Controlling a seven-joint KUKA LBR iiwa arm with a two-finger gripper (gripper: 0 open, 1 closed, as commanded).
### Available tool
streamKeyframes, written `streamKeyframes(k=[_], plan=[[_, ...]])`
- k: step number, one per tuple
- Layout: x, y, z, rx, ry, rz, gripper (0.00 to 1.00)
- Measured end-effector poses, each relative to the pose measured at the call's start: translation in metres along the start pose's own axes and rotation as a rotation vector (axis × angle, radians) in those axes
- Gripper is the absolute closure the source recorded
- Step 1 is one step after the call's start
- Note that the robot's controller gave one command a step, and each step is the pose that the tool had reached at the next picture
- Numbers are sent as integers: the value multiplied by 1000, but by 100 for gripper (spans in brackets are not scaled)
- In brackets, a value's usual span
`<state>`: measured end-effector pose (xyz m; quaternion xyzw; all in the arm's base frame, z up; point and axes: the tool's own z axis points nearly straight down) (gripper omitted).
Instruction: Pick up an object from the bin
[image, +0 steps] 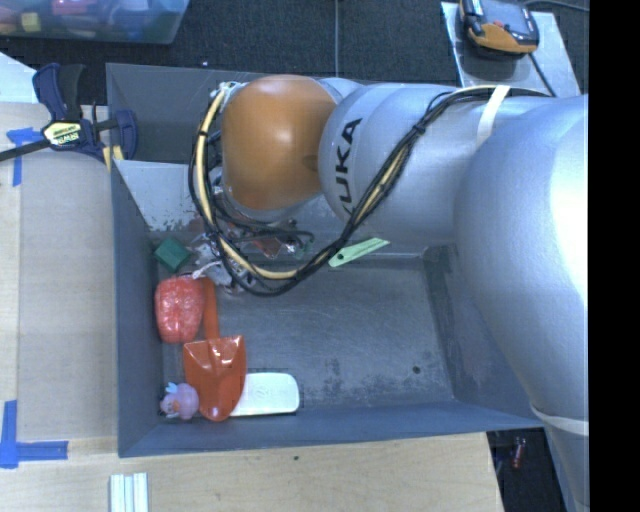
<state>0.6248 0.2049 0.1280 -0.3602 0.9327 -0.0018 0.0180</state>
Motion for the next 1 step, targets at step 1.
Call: streamKeyframes(k=[1], plan=[[0, 0, -6, 0, -1, 2, 100]])
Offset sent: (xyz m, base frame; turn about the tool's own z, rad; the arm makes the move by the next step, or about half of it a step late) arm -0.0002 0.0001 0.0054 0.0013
